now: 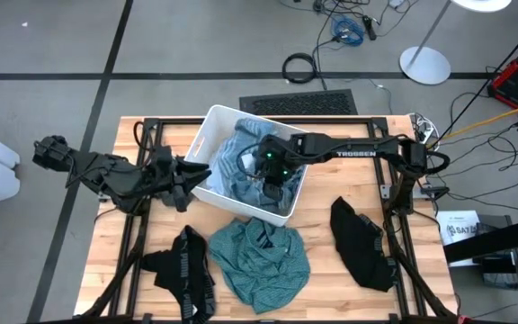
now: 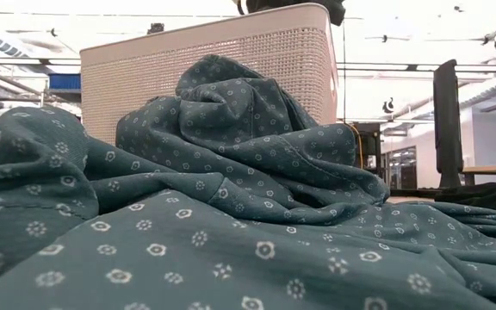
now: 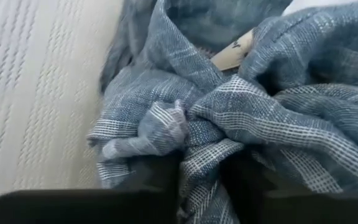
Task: Sort clothes
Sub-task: Put the blue polo shirt into the white laundry organizer, then adjust the white laundry organizer on the table
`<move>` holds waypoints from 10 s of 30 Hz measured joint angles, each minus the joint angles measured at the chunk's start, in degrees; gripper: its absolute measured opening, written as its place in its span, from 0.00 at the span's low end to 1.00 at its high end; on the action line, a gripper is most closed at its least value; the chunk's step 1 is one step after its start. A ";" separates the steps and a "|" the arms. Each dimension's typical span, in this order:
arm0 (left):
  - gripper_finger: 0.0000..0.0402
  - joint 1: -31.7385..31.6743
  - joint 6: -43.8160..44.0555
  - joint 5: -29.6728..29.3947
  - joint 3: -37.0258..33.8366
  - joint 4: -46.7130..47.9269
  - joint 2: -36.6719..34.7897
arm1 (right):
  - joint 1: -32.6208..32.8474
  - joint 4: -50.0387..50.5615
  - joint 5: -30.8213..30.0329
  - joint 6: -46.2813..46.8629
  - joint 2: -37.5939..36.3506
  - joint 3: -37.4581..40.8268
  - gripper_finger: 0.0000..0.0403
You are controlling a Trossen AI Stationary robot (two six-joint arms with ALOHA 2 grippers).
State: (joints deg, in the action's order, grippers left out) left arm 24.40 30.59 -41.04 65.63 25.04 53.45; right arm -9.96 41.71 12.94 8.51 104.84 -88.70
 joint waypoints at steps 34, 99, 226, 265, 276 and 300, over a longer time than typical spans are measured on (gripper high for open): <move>0.28 0.00 0.52 -1.68 0.00 0.02 0.00 | -4.38 38.99 -35.68 12.62 -10.39 -23.96 0.47; 0.28 -0.02 -2.54 -2.60 0.02 1.20 0.02 | -14.24 21.38 -17.34 4.96 -39.47 1.65 0.36; 0.46 6.88 32.06 21.20 -9.92 -19.32 38.56 | 56.41 -2.88 -24.88 56.81 -21.57 29.12 0.37; 0.61 -3.93 30.13 23.54 -9.90 -30.01 46.91 | 57.95 -0.17 -25.10 58.36 -21.97 29.12 0.37; 0.05 -4.20 27.06 26.79 -9.86 -36.87 47.52 | 57.96 2.10 -25.29 57.90 -24.22 29.12 0.37; 0.05 5.57 22.80 37.45 -9.88 -68.23 22.96 | 48.42 -15.89 -44.68 15.22 -32.21 29.12 0.37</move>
State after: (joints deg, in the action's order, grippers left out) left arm 29.97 53.39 -3.58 55.75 -43.19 76.41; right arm 38.47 25.82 -31.74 23.74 72.62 -59.57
